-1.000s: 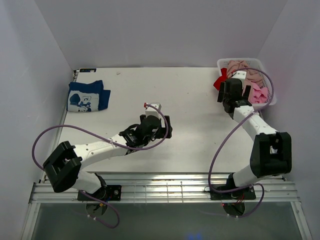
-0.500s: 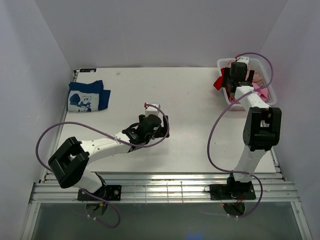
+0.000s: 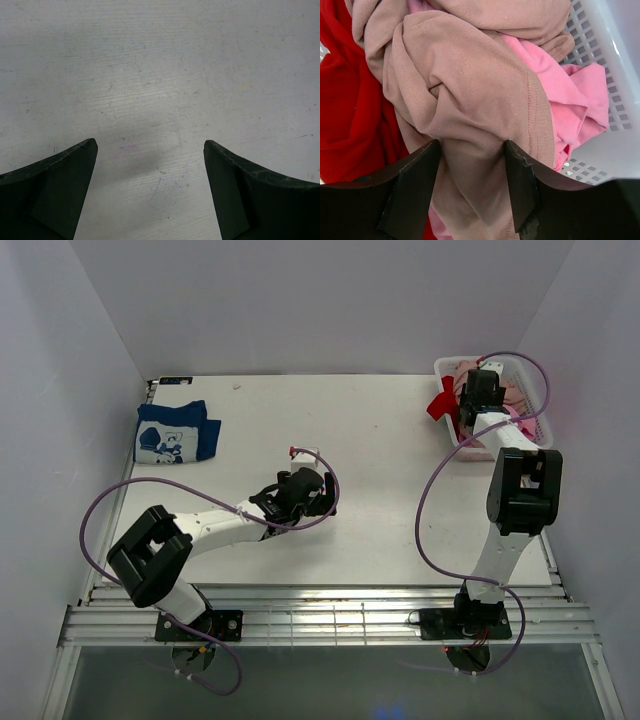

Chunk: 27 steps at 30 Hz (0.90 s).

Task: Fold and stack the t-shirts
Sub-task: Grab the tshirt from the pile, then move the tshirt to the center of the board

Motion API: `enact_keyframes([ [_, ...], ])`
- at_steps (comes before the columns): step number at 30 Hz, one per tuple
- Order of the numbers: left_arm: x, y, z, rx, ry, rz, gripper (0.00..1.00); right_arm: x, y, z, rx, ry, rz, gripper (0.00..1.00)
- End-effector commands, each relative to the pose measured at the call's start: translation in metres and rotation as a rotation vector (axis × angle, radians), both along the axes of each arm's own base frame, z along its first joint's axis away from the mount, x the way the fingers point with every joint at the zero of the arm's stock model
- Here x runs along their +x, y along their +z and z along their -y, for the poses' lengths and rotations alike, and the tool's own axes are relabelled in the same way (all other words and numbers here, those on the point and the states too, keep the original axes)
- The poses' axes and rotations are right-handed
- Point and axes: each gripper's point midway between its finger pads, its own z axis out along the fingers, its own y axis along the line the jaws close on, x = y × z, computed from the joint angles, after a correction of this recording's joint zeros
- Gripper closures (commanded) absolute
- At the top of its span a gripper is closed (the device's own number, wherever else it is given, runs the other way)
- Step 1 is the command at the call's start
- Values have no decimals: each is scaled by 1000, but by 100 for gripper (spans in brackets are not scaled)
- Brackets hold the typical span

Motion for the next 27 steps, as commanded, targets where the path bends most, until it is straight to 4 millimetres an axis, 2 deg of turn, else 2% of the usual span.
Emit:
enact_keyframes([
  [1,7,11,7,-31,-11,16,2,5,31,3,-20,-14,74,41],
  [2,7,11,7,-31,-11,16,2,5,33,3,-20,-14,80,45],
  [3,7,11,8,-35,-11,15,2,4,41,3,-19,-13,94,54],
  [5,6,10,8,-35,-15,13,2,2,47,2,-18,-10,104,87],
  [6,7,11,8,-36,-15,13,2,0,57,2,-19,-8,120,92],
  [8,6,10,8,-34,-15,9,2,-3,65,-1,-11,3,127,92],
  [9,7,11,8,-36,-14,10,2,-6,78,-5,-8,14,148,92],
  [10,6,11,7,-35,-9,7,2,-9,82,-10,2,33,147,92],
  [11,7,12,7,-35,-5,8,2,-11,92,-19,12,57,162,92],
  [12,6,12,6,-34,-3,7,2,-16,113,-22,21,69,202,92],
  [14,6,17,3,-38,11,13,2,-22,130,-65,51,177,208,92],
  [15,6,19,2,-41,16,16,2,-25,157,-78,61,206,248,92],
  [16,4,19,-1,-40,19,16,2,-28,167,-91,75,240,250,92],
  [17,4,25,-2,-51,26,28,2,-38,169,-120,91,305,211,92],
  [18,3,28,-3,-57,27,32,2,-39,197,-139,111,356,250,92],
  [19,3,30,-5,-62,30,37,2,-44,206,-159,133,409,245,92],
  [20,1,31,-8,-63,37,38,2,-56,208,-192,153,485,208,92],
  [21,0,38,-10,-76,41,49,2,-61,217,-212,177,534,209,92],
  [22,-1,40,-13,-78,46,52,2,-66,244,-233,214,604,255,92],
  [23,-4,40,-16,-78,49,53,2,-77,255,-259,240,671,266,92],
  [24,-4,49,-19,-95,60,71,2,-85,262,-273,270,710,259,92],
  [25,-6,52,-24,-95,71,76,2,-94,293,-288,312,774,315,92],
  [27,-10,53,-33,-96,93,82,2,-109,316,-309,357,843,342,92],
])
